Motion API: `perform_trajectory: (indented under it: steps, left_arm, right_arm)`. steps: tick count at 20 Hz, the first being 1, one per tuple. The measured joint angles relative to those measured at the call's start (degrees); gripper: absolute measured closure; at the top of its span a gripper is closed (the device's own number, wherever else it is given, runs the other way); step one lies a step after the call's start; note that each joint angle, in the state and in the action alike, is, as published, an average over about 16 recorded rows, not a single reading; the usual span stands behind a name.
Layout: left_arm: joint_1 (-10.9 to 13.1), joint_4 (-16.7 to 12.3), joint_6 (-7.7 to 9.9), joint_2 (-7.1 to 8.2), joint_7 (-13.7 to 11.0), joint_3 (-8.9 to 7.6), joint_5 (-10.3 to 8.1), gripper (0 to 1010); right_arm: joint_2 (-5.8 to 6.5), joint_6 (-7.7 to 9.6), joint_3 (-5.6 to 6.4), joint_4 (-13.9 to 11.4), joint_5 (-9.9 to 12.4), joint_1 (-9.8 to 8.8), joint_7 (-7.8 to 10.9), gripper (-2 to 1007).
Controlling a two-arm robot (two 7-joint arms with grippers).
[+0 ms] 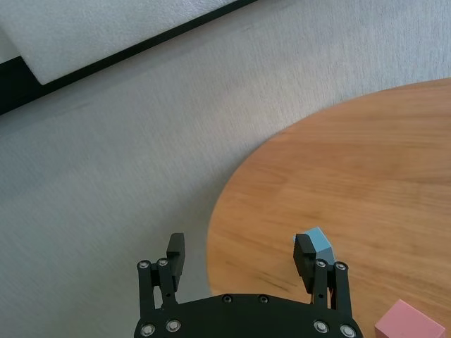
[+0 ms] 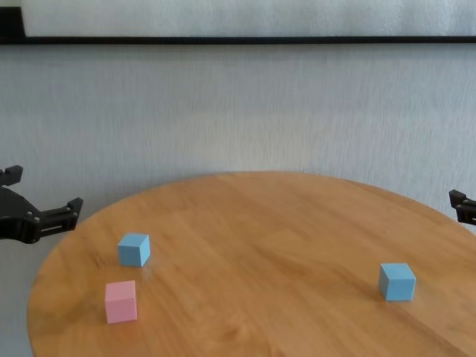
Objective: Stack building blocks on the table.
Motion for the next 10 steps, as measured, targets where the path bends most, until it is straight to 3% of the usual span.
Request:
perform_trajectory:
  steps: [10]
  left_arm:
    - [0.0,0.0,0.0,0.0,0.0,0.0,0.0,10]
  right_arm:
    - [0.0,0.0,0.0,0.0,0.0,0.0,0.0,0]
